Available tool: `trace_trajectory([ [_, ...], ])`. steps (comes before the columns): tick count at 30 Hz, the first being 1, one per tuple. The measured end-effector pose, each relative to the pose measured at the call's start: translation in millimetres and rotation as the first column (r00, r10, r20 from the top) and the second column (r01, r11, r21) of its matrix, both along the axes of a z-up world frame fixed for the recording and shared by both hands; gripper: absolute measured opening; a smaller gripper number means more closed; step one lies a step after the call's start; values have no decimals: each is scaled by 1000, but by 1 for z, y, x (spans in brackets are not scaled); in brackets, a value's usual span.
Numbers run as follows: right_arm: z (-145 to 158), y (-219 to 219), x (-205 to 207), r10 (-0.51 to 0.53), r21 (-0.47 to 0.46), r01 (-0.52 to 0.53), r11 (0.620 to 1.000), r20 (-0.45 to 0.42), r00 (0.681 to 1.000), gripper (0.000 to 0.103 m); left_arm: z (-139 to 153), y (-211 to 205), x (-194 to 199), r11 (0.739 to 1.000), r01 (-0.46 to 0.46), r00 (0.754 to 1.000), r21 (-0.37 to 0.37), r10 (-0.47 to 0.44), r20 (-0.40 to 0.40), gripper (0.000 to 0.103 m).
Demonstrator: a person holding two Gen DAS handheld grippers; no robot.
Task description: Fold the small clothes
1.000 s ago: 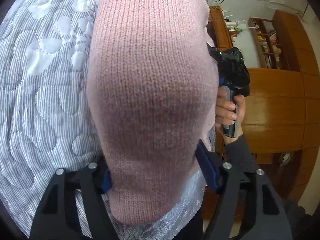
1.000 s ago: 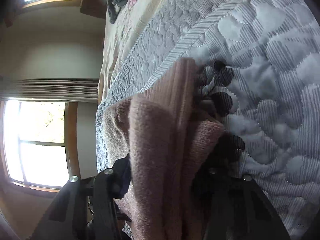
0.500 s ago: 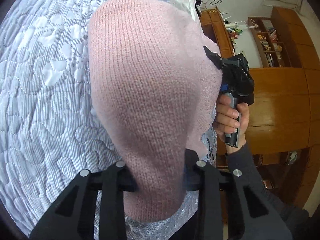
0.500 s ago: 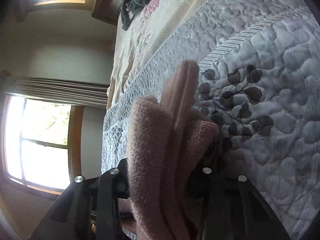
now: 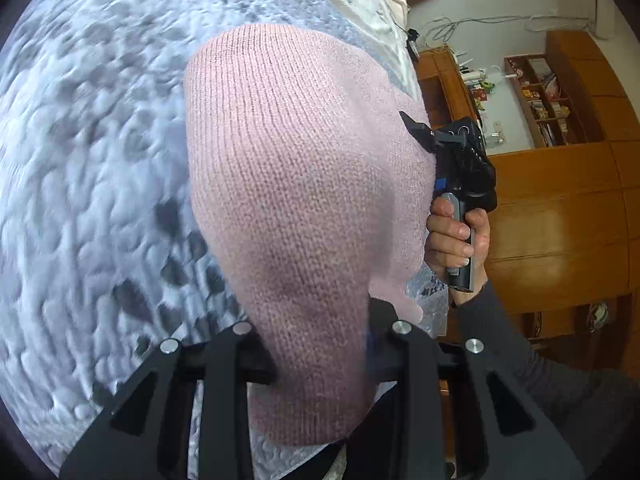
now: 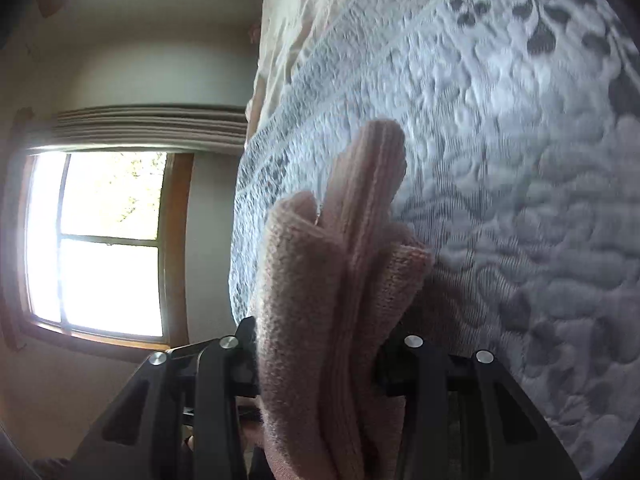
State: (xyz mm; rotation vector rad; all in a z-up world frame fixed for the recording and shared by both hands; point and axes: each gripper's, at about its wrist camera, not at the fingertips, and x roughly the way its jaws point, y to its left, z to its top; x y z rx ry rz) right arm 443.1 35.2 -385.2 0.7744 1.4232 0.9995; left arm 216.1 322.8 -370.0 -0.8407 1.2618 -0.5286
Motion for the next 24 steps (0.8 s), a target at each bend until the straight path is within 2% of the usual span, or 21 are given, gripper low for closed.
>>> trace_trajectory([
  [2, -19, 7, -13, 21, -34, -22, 999, -35, 999, 44, -23, 7, -16, 1000, 5, 999, 19, -4, -53, 31],
  [3, -25, 6, -18, 15, -86, -18, 996, -31, 999, 51, -32, 9, -20, 999, -1, 997, 36, 4, -79, 36],
  [4, -26, 1, -19, 4, -135, -6, 991, -19, 1000, 55, -37, 11, -22, 999, -12, 995, 36, 16, -98, 46],
  [5, -22, -3, -21, -5, -165, 2, 986, -14, 1000, 63, -36, 13, -22, 999, -22, 994, 48, 27, -101, 51],
  [6, -15, -11, -23, -22, -203, 20, 979, -9, 1000, 74, -29, 16, -23, 994, -36, 995, 101, 45, -91, 64],
  [7, -5, -20, -27, -47, -230, 48, 972, 12, 999, 82, -22, 22, -25, 984, -48, 995, 172, 62, -76, 75],
  [8, 8, -31, -30, -75, -246, 85, 966, 52, 996, 87, -10, 26, -27, 969, -67, 995, 239, 82, -55, 76],
  [10, 35, -46, -40, -90, -227, 118, 967, 127, 988, 87, 21, 32, -35, 920, -123, 992, 372, 122, 26, 76],
  [11, 44, -49, -45, -82, -223, 114, 968, 149, 985, 82, 39, 33, -41, 895, -157, 987, 417, 131, 90, 75],
  [12, 50, -47, -49, -62, -235, 101, 967, 167, 984, 71, 54, 32, -45, 897, -179, 981, 405, 130, 145, 73],
  [14, 51, -33, -56, -16, -285, 67, 956, 178, 984, 59, 68, 30, -53, 938, -179, 969, 296, 117, 218, 62],
  [16, 37, -19, -60, 14, -316, 33, 948, 147, 989, 48, 76, 1, -48, 965, -120, 968, 232, 62, 242, 49],
  [17, 30, -14, -62, 27, -340, 22, 940, 140, 990, 36, 71, -12, -46, 979, -80, 973, 185, 36, 229, 45],
  [18, 29, -12, -65, 35, -372, 30, 928, 165, 986, 26, 62, -31, -44, 989, -47, 978, 137, 17, 210, 36],
  [19, 33, -10, -68, 40, -380, 40, 924, 201, 979, 19, 50, -43, -43, 993, -12, 983, 114, -9, 184, 34],
  [20, 40, -10, -72, 38, -374, 57, 926, 241, 970, 12, 35, -52, -39, 992, 9, 988, 129, -29, 154, 33],
  [22, 48, -12, -78, 39, -374, 85, 923, 310, 950, 11, 1, -60, -30, 991, 26, 998, 131, -34, 60, 33],
  [23, 43, -12, -77, 50, -418, 95, 903, 323, 945, 11, -15, -59, -28, 990, 28, 999, 135, -31, 17, 28],
  [24, 31, -14, -76, 54, -446, 86, 891, 293, 955, 13, -25, -58, -27, 991, 31, 999, 132, -30, -9, 17],
])
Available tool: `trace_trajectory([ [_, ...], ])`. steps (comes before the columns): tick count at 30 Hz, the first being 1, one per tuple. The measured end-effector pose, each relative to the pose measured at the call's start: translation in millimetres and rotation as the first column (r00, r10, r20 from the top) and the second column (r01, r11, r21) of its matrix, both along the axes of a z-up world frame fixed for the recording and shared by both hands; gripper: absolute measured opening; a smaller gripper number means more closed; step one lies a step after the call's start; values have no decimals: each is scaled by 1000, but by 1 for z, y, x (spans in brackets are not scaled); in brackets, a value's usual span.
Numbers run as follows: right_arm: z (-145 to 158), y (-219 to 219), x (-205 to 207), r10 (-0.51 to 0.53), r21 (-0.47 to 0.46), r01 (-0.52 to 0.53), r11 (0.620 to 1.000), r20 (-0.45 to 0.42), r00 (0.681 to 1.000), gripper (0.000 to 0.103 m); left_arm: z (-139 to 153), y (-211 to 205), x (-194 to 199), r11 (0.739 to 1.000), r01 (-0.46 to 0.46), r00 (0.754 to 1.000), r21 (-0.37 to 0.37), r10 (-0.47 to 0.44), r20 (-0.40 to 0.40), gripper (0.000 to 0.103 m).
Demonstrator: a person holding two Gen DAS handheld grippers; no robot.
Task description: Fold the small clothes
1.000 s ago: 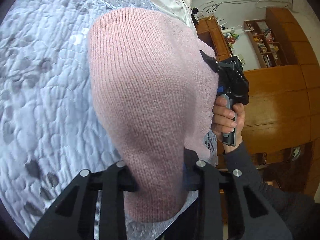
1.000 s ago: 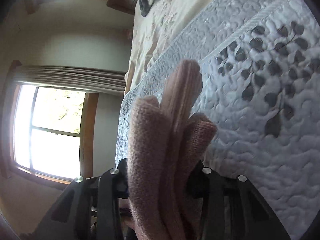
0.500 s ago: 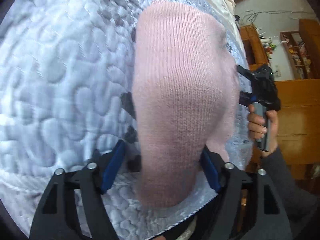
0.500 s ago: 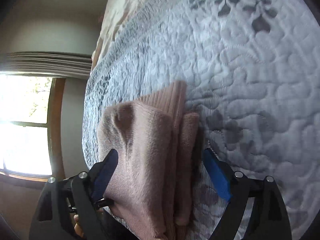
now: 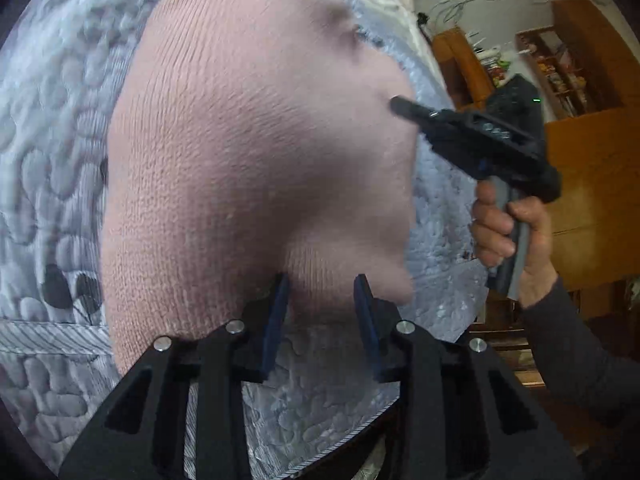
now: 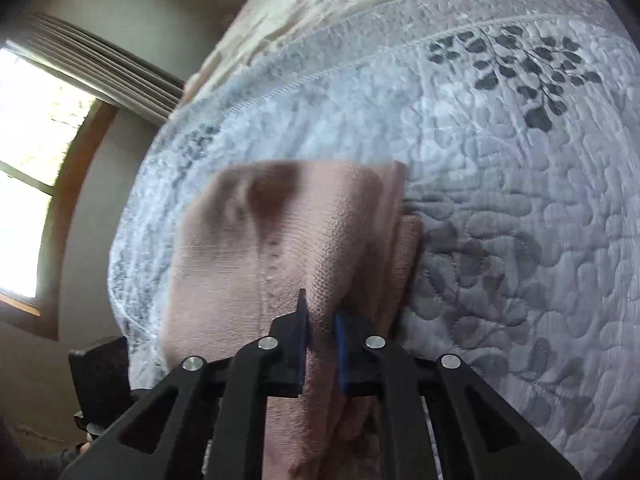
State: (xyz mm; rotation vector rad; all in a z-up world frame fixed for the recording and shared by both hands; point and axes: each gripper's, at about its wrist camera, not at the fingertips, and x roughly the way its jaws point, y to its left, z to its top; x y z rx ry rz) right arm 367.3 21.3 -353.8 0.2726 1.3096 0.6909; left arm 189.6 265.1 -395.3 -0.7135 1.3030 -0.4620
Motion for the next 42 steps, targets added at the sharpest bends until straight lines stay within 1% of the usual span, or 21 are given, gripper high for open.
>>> trace_trajectory([
  [2, -9, -6, 4, -20, -5, 20, 1000, -25, 999, 20, -3, 3, 2, 998, 23, 999, -54, -24, -30, 17],
  [5, 9, -9, 2, -1, 4, 1, 1000, 23, 1000, 27, 19, 6, 3, 991, 87, 996, -100, -90, -23, 29],
  [8, 34, -14, -1, -35, 34, 32, 999, 91, 995, 28, 64, 26, 19, 985, 68, 992, -158, -50, 113, 38],
  [9, 38, -13, 0, -41, 49, 36, 998, 98, 994, 28, 77, 36, 30, 986, 38, 988, -161, -13, 154, 46],
  [11, 39, -5, 3, -19, 48, 14, 999, 104, 994, 28, 90, 51, 58, 989, -23, 977, -145, 53, 208, 48],
  [14, 28, 15, 13, 28, 54, -33, 998, 75, 997, 28, 80, 64, 105, 994, -73, 977, -81, 88, 195, 48],
  [15, 20, 19, 17, 37, 40, -39, 998, 61, 997, 27, 68, 64, 120, 997, -70, 984, -39, 75, 162, 47],
  [16, 11, 23, 21, 40, 6, -41, 999, 60, 997, 25, 57, 65, 131, 998, -69, 990, 11, 67, 127, 38],
  [17, 2, 24, 25, 38, -21, -37, 999, 50, 998, 16, 46, 68, 137, 998, -61, 994, 36, 57, 98, 33],
  [19, -12, 15, 32, -5, 0, 5, 1000, -4, 1000, 12, 37, 74, 142, 998, -54, 996, 44, 51, 76, 15],
  [20, -10, 12, 33, -18, 9, 18, 1000, -14, 1000, 12, 37, 77, 141, 997, -52, 996, 52, 48, 72, 14],
  [22, 6, 12, 25, 0, 16, 0, 1000, 18, 1000, 16, 48, 77, 135, 996, -49, 996, 72, 43, 80, 18],
  [24, 22, 13, 9, 38, 42, -39, 998, 44, 998, 17, 67, 75, 118, 999, -23, 991, 37, 18, 131, 26],
  [26, 32, 14, -11, 84, 86, -87, 992, 41, 996, 17, 80, 61, 102, 999, 36, 984, 17, -38, 173, 26],
  [28, 26, 19, -27, 125, 53, -126, 991, 34, 992, 17, 69, 41, 95, 989, 94, 984, 116, -110, 140, 28],
  [29, 16, 23, -31, 138, 13, -138, 990, 23, 990, 14, 57, 35, 94, 980, 106, 985, 169, -127, 115, 21],
  [31, 1, 25, -34, 142, -37, -141, 989, 19, 990, 7, 39, 40, 94, 981, 91, 990, 170, -108, 91, 7],
  [34, 13, 27, -36, 136, -66, -134, 989, 29, 990, 8, 46, 47, 93, 985, 59, 993, 163, -74, 90, 3],
  [36, 32, 29, -45, 168, -80, -163, 983, 62, 984, 13, 67, 45, 82, 989, 68, 987, 134, -86, 135, 17],
  [39, 38, 29, -64, 202, -99, -195, 976, 60, 978, 13, 79, 33, 65, 980, 112, 977, 162, -138, 160, 18],
  [42, 5, 34, -70, 215, -192, -206, 960, 28, 976, 5, 45, 20, 62, 954, 144, 983, 263, -169, 75, 9],
])
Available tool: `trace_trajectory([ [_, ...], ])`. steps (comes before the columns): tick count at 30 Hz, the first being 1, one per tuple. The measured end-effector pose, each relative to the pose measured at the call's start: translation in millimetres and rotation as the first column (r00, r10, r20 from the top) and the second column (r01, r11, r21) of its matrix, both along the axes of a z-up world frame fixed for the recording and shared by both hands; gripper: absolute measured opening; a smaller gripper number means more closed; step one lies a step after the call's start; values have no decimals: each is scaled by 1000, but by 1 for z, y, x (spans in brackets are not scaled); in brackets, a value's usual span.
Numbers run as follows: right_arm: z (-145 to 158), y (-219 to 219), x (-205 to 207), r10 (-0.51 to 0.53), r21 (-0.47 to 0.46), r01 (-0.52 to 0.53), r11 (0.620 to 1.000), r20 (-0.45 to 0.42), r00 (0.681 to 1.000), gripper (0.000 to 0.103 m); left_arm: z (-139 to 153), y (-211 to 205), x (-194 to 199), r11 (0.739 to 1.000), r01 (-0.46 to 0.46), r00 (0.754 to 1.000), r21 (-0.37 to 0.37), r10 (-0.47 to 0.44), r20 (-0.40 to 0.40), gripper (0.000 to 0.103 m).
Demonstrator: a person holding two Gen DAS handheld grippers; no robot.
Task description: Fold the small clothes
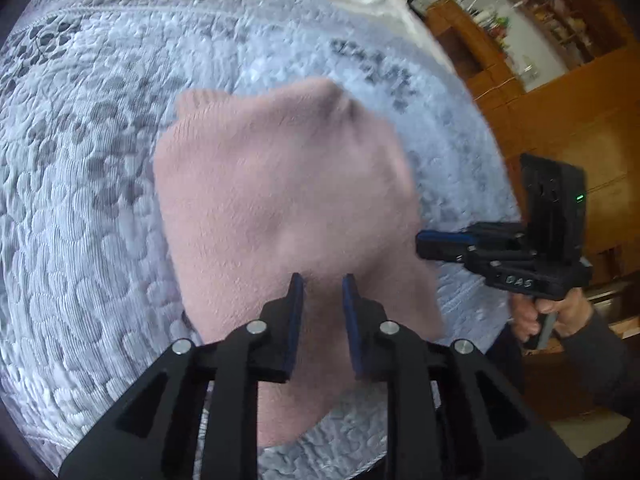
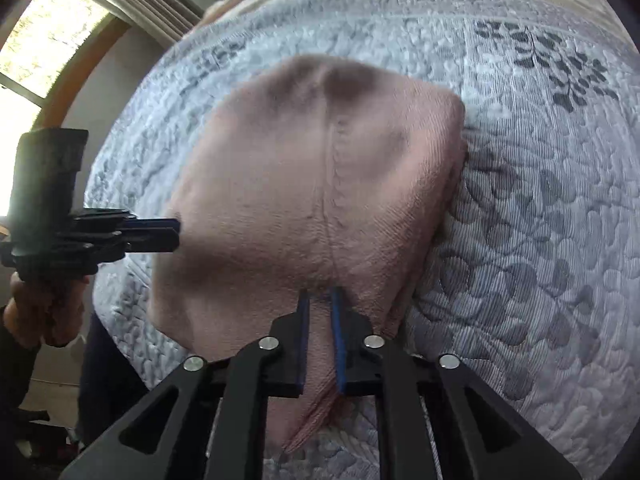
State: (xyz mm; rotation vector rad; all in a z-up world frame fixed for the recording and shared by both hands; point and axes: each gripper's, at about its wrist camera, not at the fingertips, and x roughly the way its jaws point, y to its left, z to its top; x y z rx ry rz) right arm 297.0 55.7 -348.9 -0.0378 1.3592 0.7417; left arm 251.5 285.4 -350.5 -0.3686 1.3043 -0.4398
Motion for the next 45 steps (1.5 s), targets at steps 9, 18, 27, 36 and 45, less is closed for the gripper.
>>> trace_trajectory([
  [9, 40, -4, -46, 32, -4, -32, 999, 48, 998, 10, 32, 3, -42, 999, 9, 999, -52, -7, 38, 18],
  [18, 7, -2, -70, 15, -109, -12, 994, 25, 1000, 9, -7, -1, -68, 999, -43, 998, -14, 42, -40, 31],
  [27, 79, -21, -130, -82, -116, 99, 988, 143, 986, 82, 65, 4, -135, 966, -217, 971, 139, 199, 133, 90],
  [36, 120, -26, -209, -209, -292, 322, 901, 358, 910, 99, 96, -6, -213, 867, -316, 948, 385, 276, 157, 98],
  [45, 223, -33, -265, -222, -258, 361, 896, 442, 869, 99, 215, -25, -287, 876, -329, 933, 353, 242, 268, 99],
])
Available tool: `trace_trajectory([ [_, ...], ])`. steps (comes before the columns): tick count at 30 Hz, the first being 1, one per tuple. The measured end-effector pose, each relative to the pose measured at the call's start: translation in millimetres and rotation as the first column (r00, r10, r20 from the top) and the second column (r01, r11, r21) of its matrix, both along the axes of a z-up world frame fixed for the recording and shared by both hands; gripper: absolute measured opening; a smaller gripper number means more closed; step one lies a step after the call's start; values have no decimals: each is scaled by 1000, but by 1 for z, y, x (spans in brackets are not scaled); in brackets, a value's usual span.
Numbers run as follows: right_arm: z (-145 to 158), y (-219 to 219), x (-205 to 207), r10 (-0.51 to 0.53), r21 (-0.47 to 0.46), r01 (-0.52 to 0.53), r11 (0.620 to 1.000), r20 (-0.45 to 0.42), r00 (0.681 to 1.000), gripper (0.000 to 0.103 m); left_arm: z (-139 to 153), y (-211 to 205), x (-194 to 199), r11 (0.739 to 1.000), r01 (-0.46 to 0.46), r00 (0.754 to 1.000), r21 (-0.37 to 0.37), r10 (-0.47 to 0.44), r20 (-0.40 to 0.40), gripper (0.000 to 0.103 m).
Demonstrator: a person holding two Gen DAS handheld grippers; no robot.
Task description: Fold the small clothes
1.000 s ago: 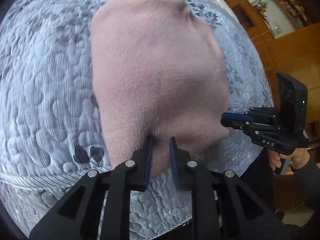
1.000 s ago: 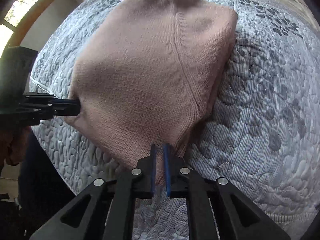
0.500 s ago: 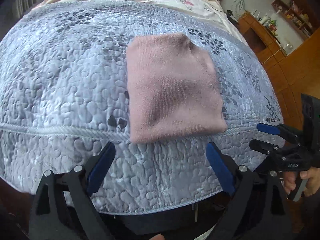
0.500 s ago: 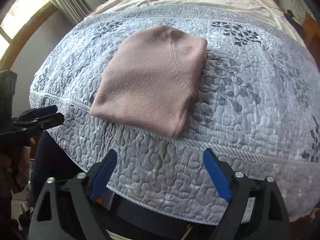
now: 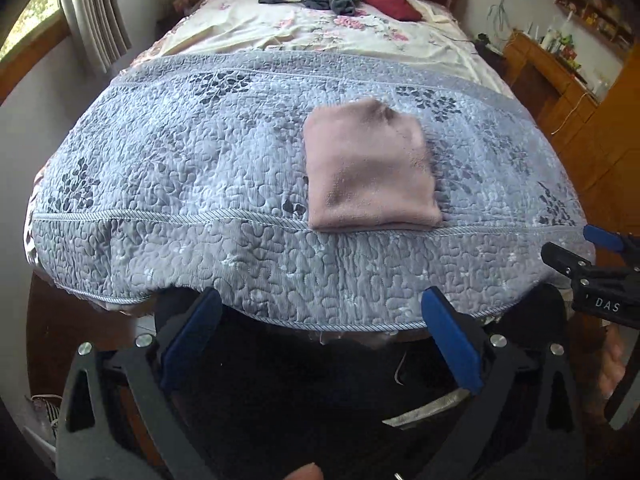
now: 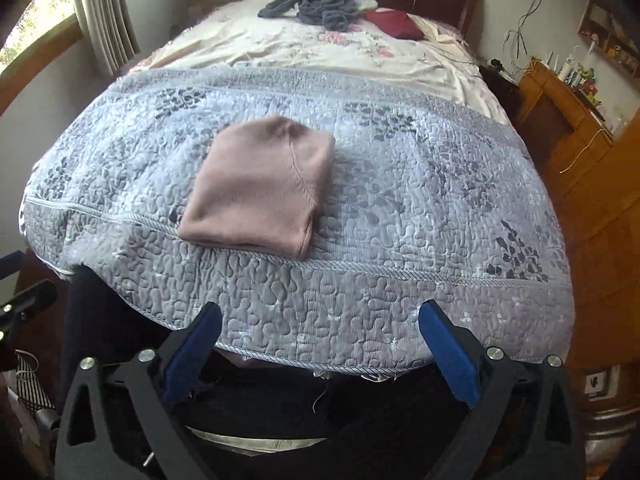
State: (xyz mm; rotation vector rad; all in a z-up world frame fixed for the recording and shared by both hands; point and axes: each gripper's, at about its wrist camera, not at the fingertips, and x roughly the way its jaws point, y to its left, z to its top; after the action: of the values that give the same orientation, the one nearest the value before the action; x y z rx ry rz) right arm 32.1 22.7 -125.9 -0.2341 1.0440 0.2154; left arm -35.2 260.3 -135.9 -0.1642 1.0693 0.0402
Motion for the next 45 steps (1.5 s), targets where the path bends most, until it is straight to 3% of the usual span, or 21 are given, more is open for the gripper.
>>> trace_trajectory([
  [6, 69, 9, -33, 29, 61, -33, 998, 63, 998, 99, 76, -10, -31, 1000, 18, 992, 24, -21, 127, 99],
  [9, 91, 12, -48, 32, 70, -40, 997, 105, 994, 99, 97, -15, -39, 999, 39, 988, 35, -44, 148, 99],
  [11, 102, 13, -54, 39, 77, -48, 996, 119, 992, 99, 104, -23, -44, 996, 41, 987, 85, -53, 153, 99],
  [14, 112, 13, -62, 36, 89, -49, 995, 139, 990, 99, 104, -34, -48, 990, 48, 987, 133, -67, 149, 99],
  [20, 110, 16, -65, 42, 91, -53, 994, 126, 991, 99, 92, -36, -44, 993, 44, 993, 110, -56, 107, 99],
  [45, 98, 23, -34, 36, 77, -44, 996, 107, 994, 99, 81, -25, -13, 997, 20, 997, 74, -25, 69, 99],
])
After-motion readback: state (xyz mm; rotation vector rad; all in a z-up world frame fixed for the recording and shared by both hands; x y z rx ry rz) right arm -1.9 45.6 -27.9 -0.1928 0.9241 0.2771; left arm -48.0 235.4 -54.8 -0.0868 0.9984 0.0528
